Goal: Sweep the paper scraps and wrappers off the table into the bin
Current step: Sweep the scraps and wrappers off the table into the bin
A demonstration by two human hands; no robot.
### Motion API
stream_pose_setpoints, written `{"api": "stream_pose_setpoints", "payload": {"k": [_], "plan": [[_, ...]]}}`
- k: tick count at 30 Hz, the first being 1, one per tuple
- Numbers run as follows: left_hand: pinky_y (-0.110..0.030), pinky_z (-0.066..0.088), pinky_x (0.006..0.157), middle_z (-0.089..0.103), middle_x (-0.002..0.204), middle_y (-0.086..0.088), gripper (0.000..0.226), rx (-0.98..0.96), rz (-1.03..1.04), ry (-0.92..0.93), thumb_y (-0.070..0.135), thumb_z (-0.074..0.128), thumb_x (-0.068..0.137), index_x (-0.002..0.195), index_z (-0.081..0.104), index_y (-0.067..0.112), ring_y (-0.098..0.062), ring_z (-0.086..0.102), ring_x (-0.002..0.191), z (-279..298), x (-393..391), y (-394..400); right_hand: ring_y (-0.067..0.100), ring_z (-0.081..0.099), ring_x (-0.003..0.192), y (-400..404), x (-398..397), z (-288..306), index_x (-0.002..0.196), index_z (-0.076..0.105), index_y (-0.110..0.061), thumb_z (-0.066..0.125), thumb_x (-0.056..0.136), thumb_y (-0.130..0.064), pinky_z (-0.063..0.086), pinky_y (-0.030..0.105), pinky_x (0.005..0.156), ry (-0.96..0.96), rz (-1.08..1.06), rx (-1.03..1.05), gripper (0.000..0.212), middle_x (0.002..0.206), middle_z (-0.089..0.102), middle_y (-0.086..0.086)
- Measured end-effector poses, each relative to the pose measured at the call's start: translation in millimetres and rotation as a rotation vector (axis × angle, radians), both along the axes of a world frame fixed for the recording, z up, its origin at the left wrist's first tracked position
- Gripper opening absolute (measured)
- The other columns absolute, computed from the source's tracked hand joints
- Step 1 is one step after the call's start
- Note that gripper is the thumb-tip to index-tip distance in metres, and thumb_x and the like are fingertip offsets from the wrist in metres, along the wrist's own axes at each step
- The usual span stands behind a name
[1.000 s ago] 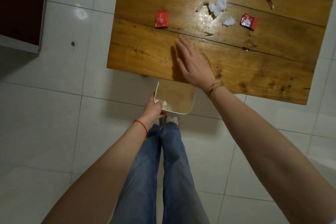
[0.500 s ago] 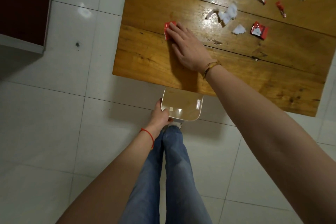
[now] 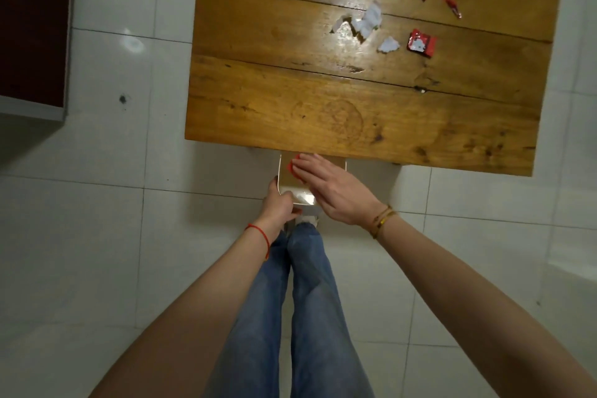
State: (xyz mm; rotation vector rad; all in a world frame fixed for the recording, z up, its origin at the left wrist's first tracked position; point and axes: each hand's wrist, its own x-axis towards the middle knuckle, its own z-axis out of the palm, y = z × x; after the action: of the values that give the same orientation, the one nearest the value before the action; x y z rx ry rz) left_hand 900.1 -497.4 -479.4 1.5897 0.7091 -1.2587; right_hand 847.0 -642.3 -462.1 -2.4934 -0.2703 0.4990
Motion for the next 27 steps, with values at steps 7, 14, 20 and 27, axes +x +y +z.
{"api": "stream_pose_setpoints", "payload": {"k": [7, 14, 20, 27], "plan": [[-0.051, 0.052, 0.097, 0.056, 0.137, -0.017, 0.054, -0.004, -0.072, 0.016, 0.0, 0.036, 0.096, 0.147, 0.037, 0.018, -0.037, 0.058, 0.121, 6.4, -11.6, 1.3, 0.028, 0.031, 0.145, -7.2, -23.8, 14.2, 0.147, 0.039, -0.007, 0.042, 0.097, -0.013, 0.017, 0.04, 0.123, -0.031, -0.219, -0.029, 0.051, 0.153, 0.039, 0.013], [-0.04, 0.054, 0.092, 0.052, 0.14, -0.013, 0.056, -0.017, -0.075, 0.054, 0.001, 0.034, 0.095, 0.147, 0.033, 0.021, -0.034, 0.053, 0.126, 14.8, -25.7, -16.3, 0.02, 0.017, 0.15, -57.1, -11.1, 21.0, 0.153, 0.027, -0.014, 0.038, 0.103, -0.031, 0.006, 0.033, 0.124, -0.086, -0.453, -0.156, 0.054, 0.16, 0.028, 0.006], [-0.041, 0.054, 0.094, 0.048, 0.142, -0.013, 0.059, -0.015, -0.007, 0.085, -0.001, 0.034, 0.095, 0.149, 0.029, 0.022, -0.034, 0.051, 0.128, 9.7, -35.2, -49.5, 0.02, 0.012, 0.152, -113.3, 16.3, 21.1, 0.155, 0.022, -0.015, 0.034, 0.104, -0.036, 0.007, 0.036, 0.124, -0.083, -0.508, -0.158, 0.056, 0.163, 0.022, 0.005], [-0.042, 0.055, 0.092, 0.051, 0.14, -0.013, 0.06, -0.002, 0.095, 0.049, -0.003, 0.036, 0.095, 0.149, 0.031, 0.021, -0.033, 0.053, 0.126, -3.4, -45.7, -72.4, 0.02, 0.001, 0.153, -175.3, 72.9, 9.1, 0.157, 0.013, -0.016, 0.029, 0.104, -0.041, 0.006, 0.042, 0.125, -0.051, -0.396, -0.185, 0.061, 0.165, 0.009, 0.003]]}}
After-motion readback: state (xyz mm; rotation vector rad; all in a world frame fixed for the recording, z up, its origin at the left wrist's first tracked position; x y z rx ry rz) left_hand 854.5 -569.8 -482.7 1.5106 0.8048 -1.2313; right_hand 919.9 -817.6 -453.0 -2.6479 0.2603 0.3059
